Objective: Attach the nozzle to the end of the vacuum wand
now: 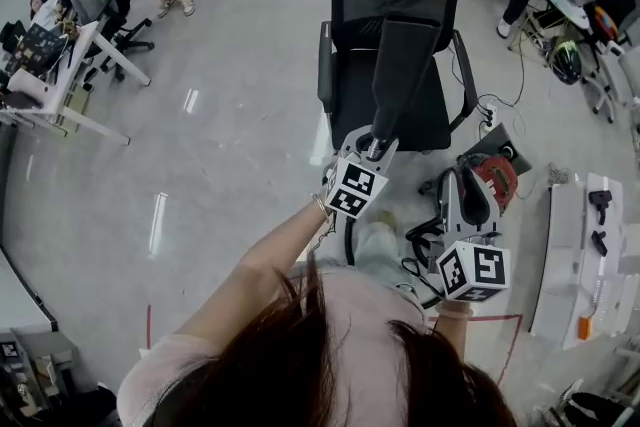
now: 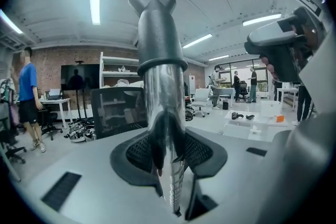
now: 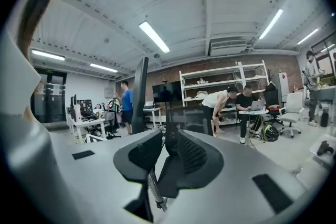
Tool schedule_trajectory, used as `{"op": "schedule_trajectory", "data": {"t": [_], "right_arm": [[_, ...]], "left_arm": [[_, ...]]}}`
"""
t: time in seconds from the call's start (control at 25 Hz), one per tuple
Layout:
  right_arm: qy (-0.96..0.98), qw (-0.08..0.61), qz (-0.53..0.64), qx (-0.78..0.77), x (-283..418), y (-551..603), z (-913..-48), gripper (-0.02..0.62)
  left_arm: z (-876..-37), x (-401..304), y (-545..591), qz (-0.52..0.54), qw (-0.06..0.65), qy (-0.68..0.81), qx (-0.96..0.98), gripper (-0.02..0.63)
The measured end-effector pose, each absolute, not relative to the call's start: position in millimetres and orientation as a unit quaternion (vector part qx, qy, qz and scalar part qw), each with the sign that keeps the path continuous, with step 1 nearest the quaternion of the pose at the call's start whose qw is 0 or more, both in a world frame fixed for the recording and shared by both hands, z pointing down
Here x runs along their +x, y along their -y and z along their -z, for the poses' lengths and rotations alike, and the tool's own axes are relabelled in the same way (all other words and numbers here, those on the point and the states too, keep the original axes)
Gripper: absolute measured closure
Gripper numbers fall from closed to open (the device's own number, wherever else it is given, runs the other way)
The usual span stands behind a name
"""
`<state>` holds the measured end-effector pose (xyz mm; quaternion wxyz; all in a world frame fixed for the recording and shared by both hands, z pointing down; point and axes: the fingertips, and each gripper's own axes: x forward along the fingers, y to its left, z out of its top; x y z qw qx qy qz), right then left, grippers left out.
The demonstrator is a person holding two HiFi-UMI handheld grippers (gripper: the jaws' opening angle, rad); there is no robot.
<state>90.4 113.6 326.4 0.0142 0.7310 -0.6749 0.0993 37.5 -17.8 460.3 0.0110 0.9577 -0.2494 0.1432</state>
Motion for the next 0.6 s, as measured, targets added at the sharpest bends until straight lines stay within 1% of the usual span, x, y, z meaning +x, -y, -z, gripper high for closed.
{"op": "schedule_trajectory", "data": {"t": [0.36,0.6], "right_arm": [[0.667,0.025,-0.097,0.739,35,-156,-324,0.488],[0.671,0.028,-0.097,0.735,14,-177,-321,0.499]], "left_arm": [[-456,-1,-7,-0.131,0.005,0.247,0.96,0.465],[-452,-19,-25,-0.131,0.0,0.246,0.96,0.465]]}}
